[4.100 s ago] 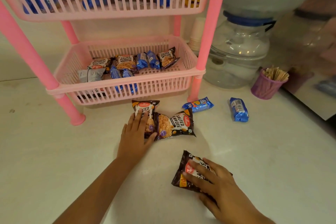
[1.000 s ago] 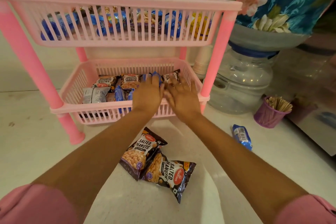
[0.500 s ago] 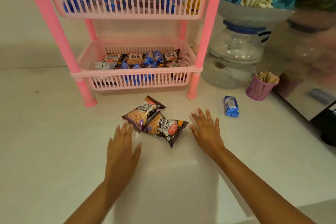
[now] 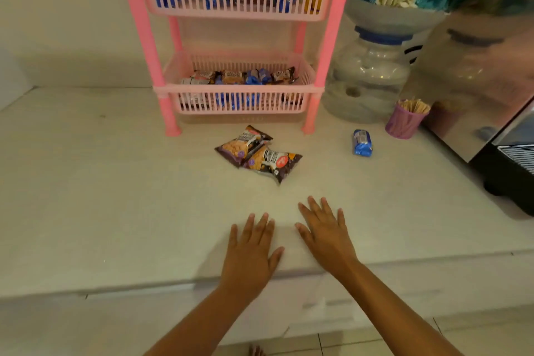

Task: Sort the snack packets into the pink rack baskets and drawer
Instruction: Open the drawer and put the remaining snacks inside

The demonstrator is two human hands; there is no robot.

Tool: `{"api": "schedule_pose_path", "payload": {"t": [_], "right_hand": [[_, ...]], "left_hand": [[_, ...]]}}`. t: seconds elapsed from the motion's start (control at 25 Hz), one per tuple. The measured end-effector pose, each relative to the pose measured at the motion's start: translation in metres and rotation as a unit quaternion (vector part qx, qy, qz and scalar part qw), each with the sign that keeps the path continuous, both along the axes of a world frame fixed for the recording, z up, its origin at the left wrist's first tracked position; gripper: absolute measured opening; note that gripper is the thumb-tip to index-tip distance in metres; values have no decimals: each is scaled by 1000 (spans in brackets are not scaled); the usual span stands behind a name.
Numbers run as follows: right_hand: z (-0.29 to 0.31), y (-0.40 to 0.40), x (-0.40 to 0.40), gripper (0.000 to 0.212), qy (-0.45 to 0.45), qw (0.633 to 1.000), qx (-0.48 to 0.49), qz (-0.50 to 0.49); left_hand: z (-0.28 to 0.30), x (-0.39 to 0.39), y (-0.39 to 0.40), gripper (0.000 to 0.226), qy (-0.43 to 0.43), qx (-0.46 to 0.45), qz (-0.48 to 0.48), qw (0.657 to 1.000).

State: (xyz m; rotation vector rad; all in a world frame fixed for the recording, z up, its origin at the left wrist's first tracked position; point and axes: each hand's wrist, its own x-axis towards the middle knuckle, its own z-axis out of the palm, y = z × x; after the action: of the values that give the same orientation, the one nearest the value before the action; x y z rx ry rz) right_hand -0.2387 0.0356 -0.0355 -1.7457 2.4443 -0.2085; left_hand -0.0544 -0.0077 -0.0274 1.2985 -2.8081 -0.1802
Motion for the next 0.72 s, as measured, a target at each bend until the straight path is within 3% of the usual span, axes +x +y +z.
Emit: {"api": "schedule_pose_path", "payload": {"t": [0.32, 0.44, 0.6, 0.72], "right_hand": [[-9, 64, 24, 60, 18, 1000, -17, -10], [-14, 81, 26, 59, 18, 1000, -26, -2], [-30, 107, 27, 55, -93, 987, -128, 17], [-53, 142, 23, 54, -113, 982, -140, 48]], "left_hand": [[-6, 10, 26, 72, 15, -51, -4, 999], [-13, 10, 20, 75, -9, -3, 1, 1000], [-10, 7, 14, 97, -41, 16, -3, 999], [-8, 5, 6, 74, -81, 55, -17, 995]]}}
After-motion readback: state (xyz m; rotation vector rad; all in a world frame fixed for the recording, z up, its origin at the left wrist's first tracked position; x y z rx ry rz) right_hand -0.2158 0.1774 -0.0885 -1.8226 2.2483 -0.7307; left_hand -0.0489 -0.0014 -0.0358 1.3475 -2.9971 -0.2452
